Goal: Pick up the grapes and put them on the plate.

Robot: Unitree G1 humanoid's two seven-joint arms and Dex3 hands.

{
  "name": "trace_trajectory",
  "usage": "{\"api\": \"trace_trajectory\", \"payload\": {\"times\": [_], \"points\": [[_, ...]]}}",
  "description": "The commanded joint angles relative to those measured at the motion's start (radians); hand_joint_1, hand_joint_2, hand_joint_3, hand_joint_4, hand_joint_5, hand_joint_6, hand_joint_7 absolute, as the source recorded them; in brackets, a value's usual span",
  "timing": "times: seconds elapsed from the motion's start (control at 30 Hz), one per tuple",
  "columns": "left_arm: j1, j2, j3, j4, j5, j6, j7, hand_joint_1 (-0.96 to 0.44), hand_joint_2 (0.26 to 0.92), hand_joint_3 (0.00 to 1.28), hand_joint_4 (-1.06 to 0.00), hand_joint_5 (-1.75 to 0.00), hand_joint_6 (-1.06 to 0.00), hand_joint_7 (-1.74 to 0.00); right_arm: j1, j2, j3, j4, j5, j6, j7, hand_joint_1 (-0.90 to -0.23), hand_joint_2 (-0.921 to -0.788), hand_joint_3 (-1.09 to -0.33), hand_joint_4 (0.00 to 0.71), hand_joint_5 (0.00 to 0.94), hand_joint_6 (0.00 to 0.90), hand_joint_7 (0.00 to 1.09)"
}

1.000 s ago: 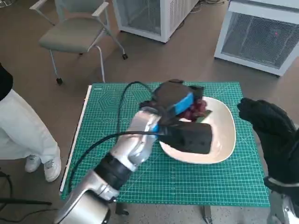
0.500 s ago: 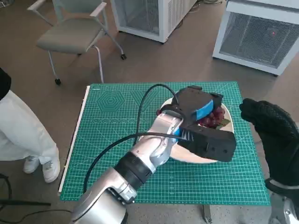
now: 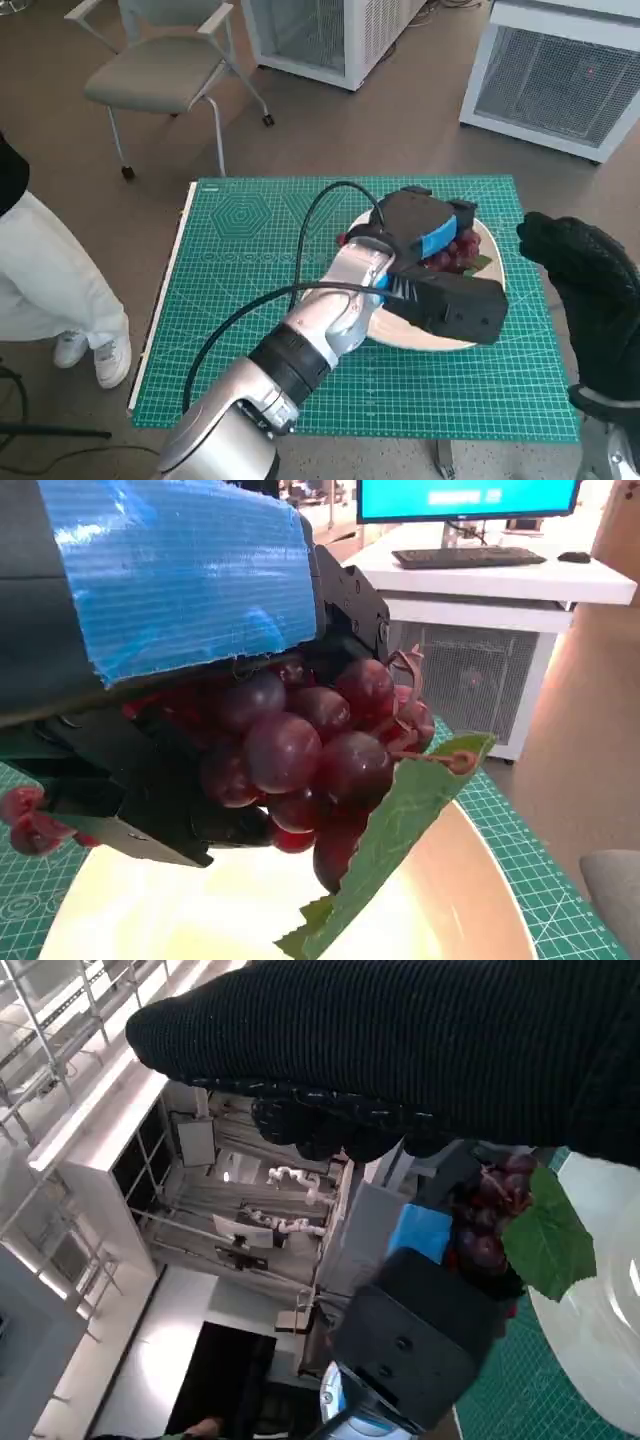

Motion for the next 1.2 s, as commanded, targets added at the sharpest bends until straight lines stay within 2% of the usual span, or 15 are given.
{"api": "trace_trajectory", "payload": {"times": [0.03, 0.2, 0.23, 0.27, 0.3, 0.33, 0.4, 0.47, 0.53, 0.7, 0.93, 1.2], "points": [[-0.029, -0.013, 0.010, 0.010, -0.017, -0.024, 0.007, 0.00, 0.916, 0.31, -0.38, -1.48, -0.39, -1.44, 0.022, 0.007, 0.001, 0.000, -0.004, 0.017, -0.015, -0.534, -0.921, -0.587, 0.445, 0.055, 0.115, 0.87], [-0.015, -0.008, 0.021, 0.012, -0.038, -0.056, 0.003, 0.00, 0.911, 0.33, -0.38, -1.48, -0.38, -1.45, 0.020, 0.007, 0.002, 0.002, -0.004, 0.014, -0.015, -0.535, -0.921, -0.585, 0.445, 0.057, 0.116, 0.87], [-0.012, -0.005, 0.022, 0.009, -0.041, -0.060, -0.003, 0.02, 0.914, 0.34, -0.36, -1.50, -0.36, -1.42, 0.020, 0.007, 0.002, 0.003, -0.004, 0.014, -0.016, -0.535, -0.921, -0.585, 0.445, 0.057, 0.116, 0.87], [-0.008, -0.002, 0.022, 0.004, -0.046, -0.063, -0.011, 0.06, 0.916, 0.34, -0.36, -1.51, -0.35, -1.31, 0.019, 0.007, 0.002, 0.003, -0.004, 0.014, -0.016, -0.535, -0.921, -0.585, 0.445, 0.057, 0.116, 0.87], [-0.005, 0.001, 0.023, -0.001, -0.050, -0.064, -0.020, 0.10, 0.908, 0.34, -0.34, -1.42, -0.34, -1.12, 0.019, 0.007, 0.003, 0.003, -0.004, 0.014, -0.016, -0.535, -0.921, -0.585, 0.445, 0.057, 0.116, 0.87], [-0.003, 0.002, 0.023, -0.003, -0.054, -0.065, -0.028, 0.12, 0.894, 0.32, -0.33, -1.23, -0.34, -0.88, 0.018, 0.007, 0.003, 0.003, -0.004, 0.015, -0.016, -0.534, -0.921, -0.585, 0.445, 0.057, 0.116, 0.87], [-0.004, 0.000, 0.024, 0.003, -0.059, -0.063, -0.043, 0.10, 0.856, 0.28, -0.28, -0.72, -0.34, -0.46, 0.018, 0.007, 0.004, 0.002, -0.005, 0.014, -0.016, -0.533, -0.921, -0.585, 0.444, 0.058, 0.116, 0.87], [-0.010, -0.004, 0.023, 0.017, -0.062, -0.060, -0.054, 0.03, 0.835, 0.22, -0.21, -0.35, -0.32, -0.24, 0.018, 0.007, 0.004, 0.002, -0.006, 0.014, -0.016, -0.533, -0.921, -0.585, 0.444, 0.058, 0.116, 0.87], [-0.014, -0.006, 0.022, 0.025, -0.062, -0.058, -0.061, -0.02, 0.829, 0.16, -0.16, -0.15, -0.30, -0.11, 0.018, 0.007, 0.005, 0.003, -0.007, 0.013, -0.016, -0.533, -0.921, -0.585, 0.444, 0.059, 0.116, 0.87], [-0.006, 0.003, 0.019, 0.023, -0.058, -0.072, -0.064, -0.08, 0.833, 0.10, -0.12, -0.02, -0.29, -0.02, 0.016, 0.004, 0.005, 0.010, -0.004, 0.008, -0.008, -0.535, -0.921, -0.585, 0.444, 0.060, 0.116, 0.87], [0.017, 0.015, 0.021, 0.017, -0.057, -0.107, -0.022, -0.14, 0.845, 0.08, -0.11, 0.00, -0.29, -0.01, 0.014, 0.002, 0.004, 0.017, -0.001, 0.001, 0.000, -0.535, -0.921, -0.585, 0.443, 0.062, 0.115, 0.87], [0.037, 0.041, 0.016, 0.015, -0.038, -0.140, 0.062, -0.25, 0.883, 0.06, -0.11, 0.00, -0.31, -0.01, 0.014, 0.002, 0.004, 0.023, 0.002, -0.004, 0.005, -0.533, -0.921, -0.585, 0.442, 0.063, 0.115, 0.87]]}}
